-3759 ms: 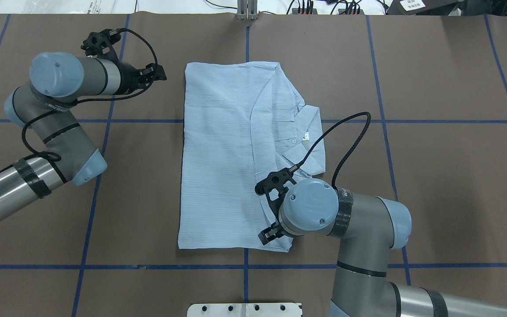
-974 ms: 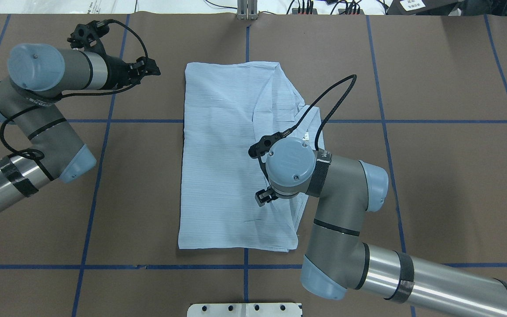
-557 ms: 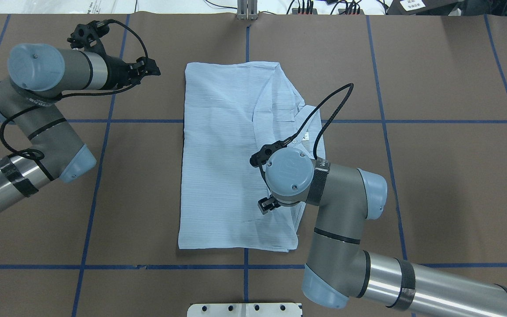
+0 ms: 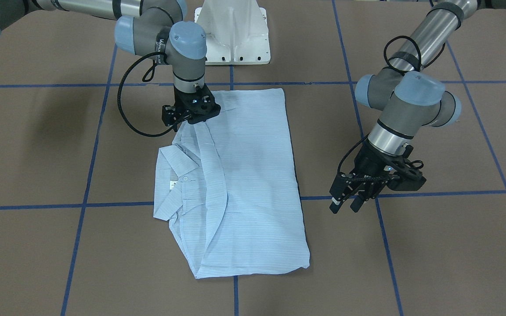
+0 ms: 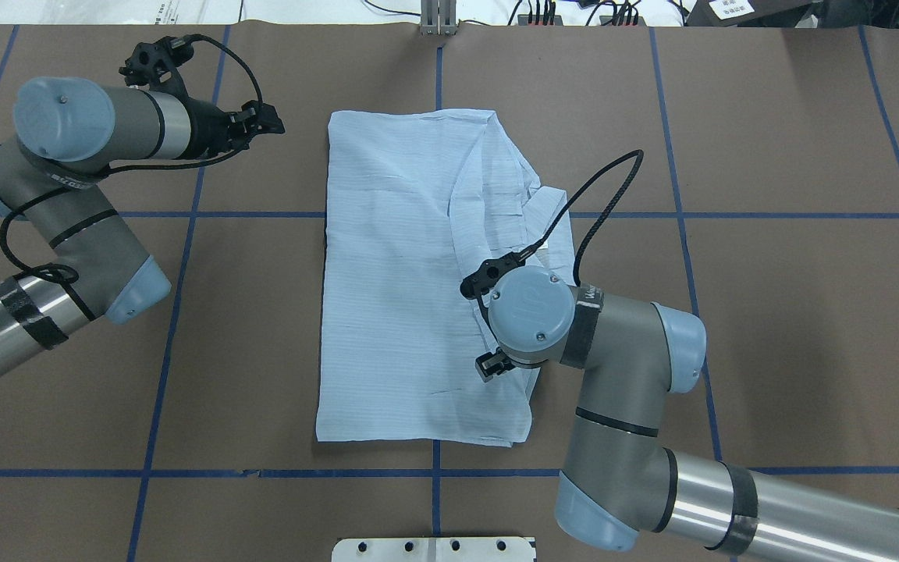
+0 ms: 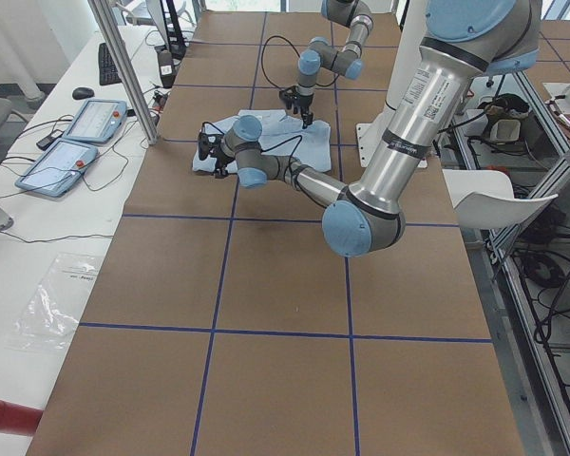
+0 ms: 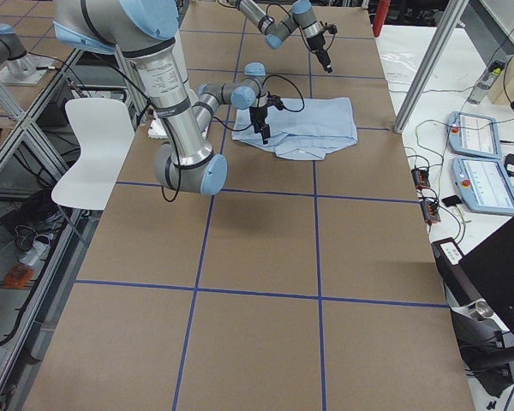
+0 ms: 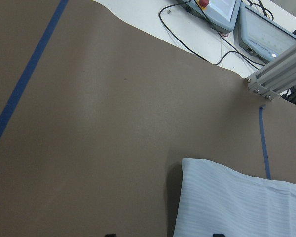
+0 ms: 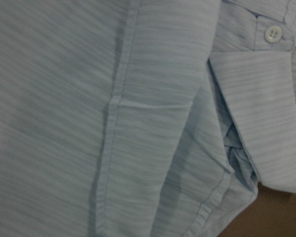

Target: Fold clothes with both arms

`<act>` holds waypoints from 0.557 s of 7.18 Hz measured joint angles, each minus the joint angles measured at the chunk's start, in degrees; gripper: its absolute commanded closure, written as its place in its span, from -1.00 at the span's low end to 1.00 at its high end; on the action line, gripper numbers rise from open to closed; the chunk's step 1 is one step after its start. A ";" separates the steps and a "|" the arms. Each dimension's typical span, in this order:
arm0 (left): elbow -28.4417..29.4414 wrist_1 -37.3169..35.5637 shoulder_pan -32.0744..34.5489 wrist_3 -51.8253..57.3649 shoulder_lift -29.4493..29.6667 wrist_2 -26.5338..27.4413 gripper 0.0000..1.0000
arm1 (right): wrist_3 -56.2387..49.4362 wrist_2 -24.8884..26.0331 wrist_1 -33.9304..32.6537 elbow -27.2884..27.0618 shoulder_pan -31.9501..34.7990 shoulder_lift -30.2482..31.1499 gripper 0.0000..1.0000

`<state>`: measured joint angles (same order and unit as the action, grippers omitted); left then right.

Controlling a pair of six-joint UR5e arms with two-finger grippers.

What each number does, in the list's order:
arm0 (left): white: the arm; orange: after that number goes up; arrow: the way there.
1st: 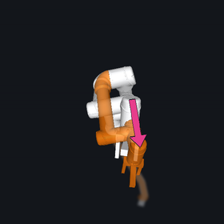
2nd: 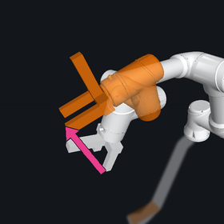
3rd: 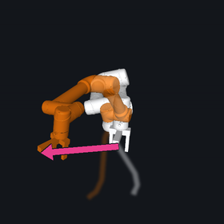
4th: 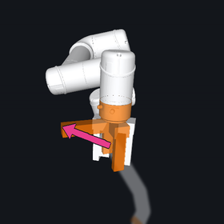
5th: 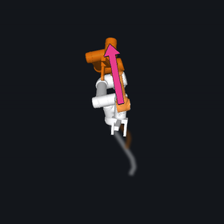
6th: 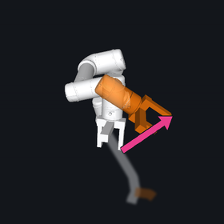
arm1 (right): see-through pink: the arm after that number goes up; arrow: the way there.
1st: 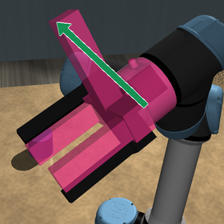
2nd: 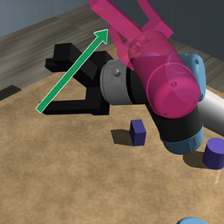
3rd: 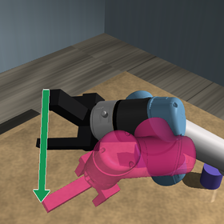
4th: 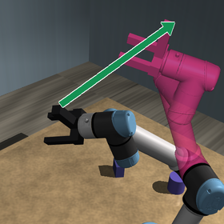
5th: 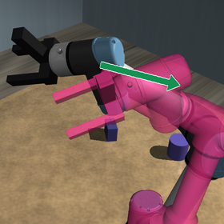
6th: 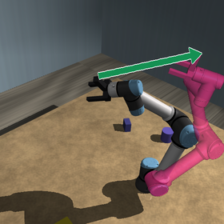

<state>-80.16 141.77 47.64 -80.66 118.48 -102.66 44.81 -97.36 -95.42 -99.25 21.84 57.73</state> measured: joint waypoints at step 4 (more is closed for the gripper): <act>-0.38 -0.02 0.02 0.02 -0.03 0.00 -0.44 | -4.68 -0.19 -0.17 -6.92 1.85 8.16 -1.00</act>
<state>-80.53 141.75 47.66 -80.64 118.45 -102.66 40.13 -97.55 -95.59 -106.17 23.69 65.89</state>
